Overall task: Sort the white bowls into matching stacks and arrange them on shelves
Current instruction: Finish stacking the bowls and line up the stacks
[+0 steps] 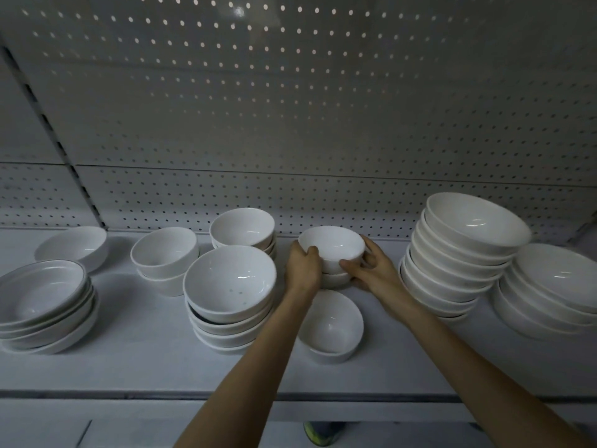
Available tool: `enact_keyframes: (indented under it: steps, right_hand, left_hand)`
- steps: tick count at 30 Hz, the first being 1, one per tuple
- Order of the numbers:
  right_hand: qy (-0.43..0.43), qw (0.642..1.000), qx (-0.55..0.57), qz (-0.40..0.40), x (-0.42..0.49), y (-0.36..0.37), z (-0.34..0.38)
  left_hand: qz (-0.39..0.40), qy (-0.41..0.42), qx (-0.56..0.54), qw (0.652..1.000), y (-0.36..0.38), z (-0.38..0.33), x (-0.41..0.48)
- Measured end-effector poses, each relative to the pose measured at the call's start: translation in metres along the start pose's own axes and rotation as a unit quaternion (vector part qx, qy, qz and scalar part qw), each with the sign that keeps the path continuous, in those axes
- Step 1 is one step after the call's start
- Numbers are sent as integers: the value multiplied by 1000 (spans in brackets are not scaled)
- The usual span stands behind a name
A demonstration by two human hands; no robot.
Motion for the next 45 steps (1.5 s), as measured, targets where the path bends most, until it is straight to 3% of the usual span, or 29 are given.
enact_keyframes:
  steps: [12, 17, 24, 32, 45]
  right_hand:
    - [-65, 995, -71, 5, -2, -10, 81]
    - [-96, 992, -62, 43, -9, -4, 110]
    - [-155, 985, -70, 36, -23, 25, 148]
    - [-196, 976, -71, 55, -34, 81, 171]
    - [-166, 976, -109, 85, -42, 140, 158]
  left_hand:
    - [41, 79, 36, 995, -6, -69, -43]
    - [96, 112, 41, 988, -30, -102, -71]
    - [165, 190, 100, 963, -83, -119, -101]
    - [67, 310, 143, 938, -152, -121, -120]
    - [18, 291, 69, 954, -219, -79, -106]
Point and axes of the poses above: each hand's wrist, its own x-axis towards the middle knuckle, its own y-axis out of the palm, z = x × y, the point moved 6 cm from there along x, towards the middle knuckle, and after that the axes turned 10 degrees about -y, right-handed, at the moved point
